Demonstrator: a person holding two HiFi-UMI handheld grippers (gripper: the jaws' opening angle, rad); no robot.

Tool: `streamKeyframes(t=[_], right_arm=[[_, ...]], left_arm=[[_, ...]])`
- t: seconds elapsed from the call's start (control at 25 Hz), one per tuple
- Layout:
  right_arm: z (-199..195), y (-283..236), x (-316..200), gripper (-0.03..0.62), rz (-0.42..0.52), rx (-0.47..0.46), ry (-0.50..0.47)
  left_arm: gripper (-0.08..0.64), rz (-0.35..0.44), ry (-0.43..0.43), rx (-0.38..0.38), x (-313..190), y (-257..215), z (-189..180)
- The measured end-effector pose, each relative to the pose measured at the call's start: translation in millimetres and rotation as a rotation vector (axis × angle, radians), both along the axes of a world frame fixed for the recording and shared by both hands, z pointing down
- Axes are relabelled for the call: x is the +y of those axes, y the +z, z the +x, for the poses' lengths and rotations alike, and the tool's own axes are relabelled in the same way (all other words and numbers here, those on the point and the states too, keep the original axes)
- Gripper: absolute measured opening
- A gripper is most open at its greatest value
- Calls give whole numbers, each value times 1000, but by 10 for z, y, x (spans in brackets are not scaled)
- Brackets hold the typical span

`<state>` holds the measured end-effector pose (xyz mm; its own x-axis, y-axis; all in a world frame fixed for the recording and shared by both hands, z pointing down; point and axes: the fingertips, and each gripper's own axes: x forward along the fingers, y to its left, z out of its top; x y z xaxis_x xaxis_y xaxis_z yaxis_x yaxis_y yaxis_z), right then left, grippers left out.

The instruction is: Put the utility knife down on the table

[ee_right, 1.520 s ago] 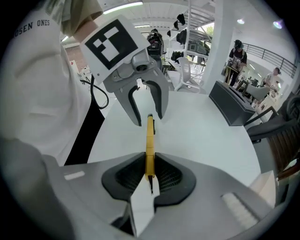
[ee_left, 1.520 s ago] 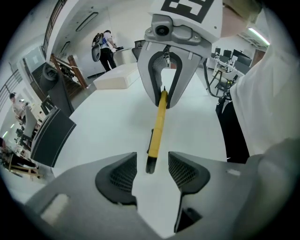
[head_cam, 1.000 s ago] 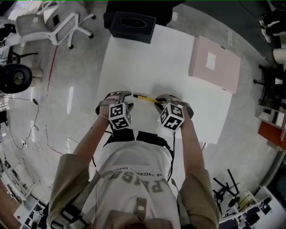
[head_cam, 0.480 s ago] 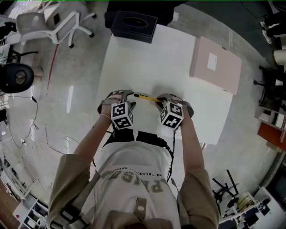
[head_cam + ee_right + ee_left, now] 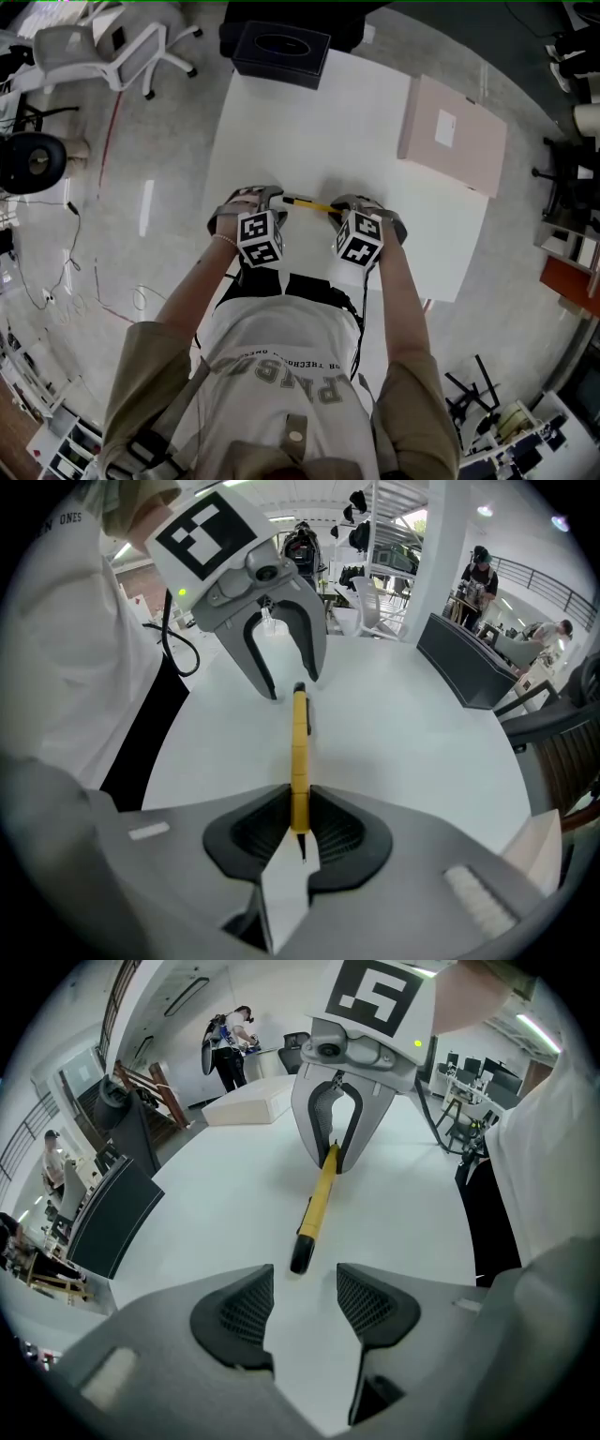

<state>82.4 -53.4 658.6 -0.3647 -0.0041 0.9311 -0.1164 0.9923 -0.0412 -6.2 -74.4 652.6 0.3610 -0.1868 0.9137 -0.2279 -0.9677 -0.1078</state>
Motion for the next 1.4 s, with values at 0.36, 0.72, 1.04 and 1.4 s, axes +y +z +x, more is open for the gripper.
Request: streamKeyframes(t=[0.36, 0.72, 1.04, 1.4], right_arm=[[33, 79, 38, 64, -3, 28, -13], [34, 100, 41, 66, 4, 40, -13], [44, 116, 36, 66, -5, 36, -2], [51, 114, 15, 89, 14, 49, -10]], left_arm=[[213, -4, 8, 7, -4, -2, 51], [183, 3, 24, -3, -6, 14, 107], [183, -5, 26, -8, -3, 47, 97], [183, -9, 16, -3, 4, 59, 93]])
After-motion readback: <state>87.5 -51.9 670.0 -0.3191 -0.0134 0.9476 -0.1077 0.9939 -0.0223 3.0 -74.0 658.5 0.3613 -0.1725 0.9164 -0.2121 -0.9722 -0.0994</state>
